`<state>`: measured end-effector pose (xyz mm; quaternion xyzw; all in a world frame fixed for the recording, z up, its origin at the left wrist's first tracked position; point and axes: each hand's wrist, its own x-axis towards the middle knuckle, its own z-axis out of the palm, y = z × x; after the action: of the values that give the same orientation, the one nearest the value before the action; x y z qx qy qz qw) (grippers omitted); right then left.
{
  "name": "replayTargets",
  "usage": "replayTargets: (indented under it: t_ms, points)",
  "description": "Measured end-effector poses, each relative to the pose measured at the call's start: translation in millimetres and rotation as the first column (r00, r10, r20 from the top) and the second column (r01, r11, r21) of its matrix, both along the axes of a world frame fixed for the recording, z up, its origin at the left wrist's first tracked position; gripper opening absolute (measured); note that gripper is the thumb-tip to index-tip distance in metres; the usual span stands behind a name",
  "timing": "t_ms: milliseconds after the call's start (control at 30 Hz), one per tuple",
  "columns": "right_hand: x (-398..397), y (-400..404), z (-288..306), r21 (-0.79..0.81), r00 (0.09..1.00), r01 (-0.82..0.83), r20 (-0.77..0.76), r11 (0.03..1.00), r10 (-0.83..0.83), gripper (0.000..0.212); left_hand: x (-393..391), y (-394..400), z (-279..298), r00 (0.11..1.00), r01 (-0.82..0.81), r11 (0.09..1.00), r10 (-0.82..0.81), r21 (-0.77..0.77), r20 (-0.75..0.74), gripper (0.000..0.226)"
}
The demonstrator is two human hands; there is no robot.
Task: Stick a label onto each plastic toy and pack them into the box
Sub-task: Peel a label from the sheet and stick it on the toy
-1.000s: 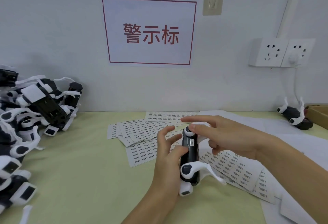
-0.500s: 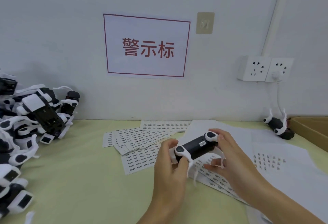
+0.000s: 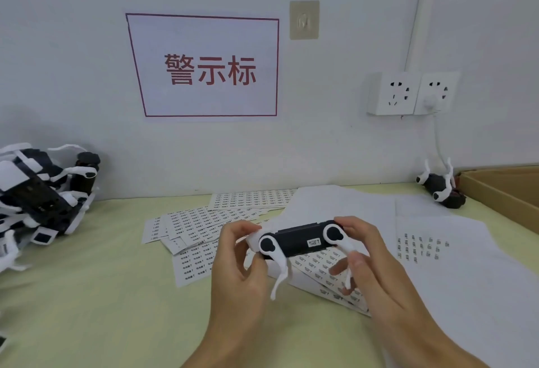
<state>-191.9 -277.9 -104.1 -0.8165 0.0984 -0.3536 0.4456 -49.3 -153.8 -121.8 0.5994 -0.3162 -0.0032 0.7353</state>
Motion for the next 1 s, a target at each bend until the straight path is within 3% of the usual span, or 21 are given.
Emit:
replayTargets:
  t_ms: [133,333,400,533,667,867,1000]
  points:
    - [2,-3,-1,0.016,1.000,0.010,0.009,1.000,-0.010,0.034,-2,1,2,0.999,0.000,1.000,0.000,0.009,0.033,0.048]
    - [5,-7,-3,0.298,0.999,0.042,-0.009,0.954,-0.041,0.031,-6,0,7,0.993,0.031,0.999,-0.035,0.043,0.110,0.027]
    - [8,-9,-1,0.378,0.998,0.064,-0.041,0.924,-0.052,0.035,-8,1,10,0.993,0.076,0.995,-0.081,0.057,0.089,0.019]
    - [11,-13,-4,0.515,0.992,0.107,-0.116,0.850,-0.055,0.038,-11,3,8,0.978,0.207,0.978,-0.207,0.033,-0.007,0.033]
    - [11,-16,-7,0.527,0.984,0.132,-0.171,0.839,-0.048,0.062,-10,2,8,0.980,0.185,0.982,-0.187,-0.026,-0.064,0.027]
    - [12,-10,-5,0.607,0.998,0.048,-0.058,0.793,-0.016,0.041,-9,2,8,0.972,0.200,0.979,-0.204,-0.049,-0.117,0.024]
    - [11,-8,-4,0.509,0.999,-0.029,0.004,0.860,0.032,0.027,-3,2,2,0.960,0.236,0.971,-0.229,0.029,-0.160,0.043]
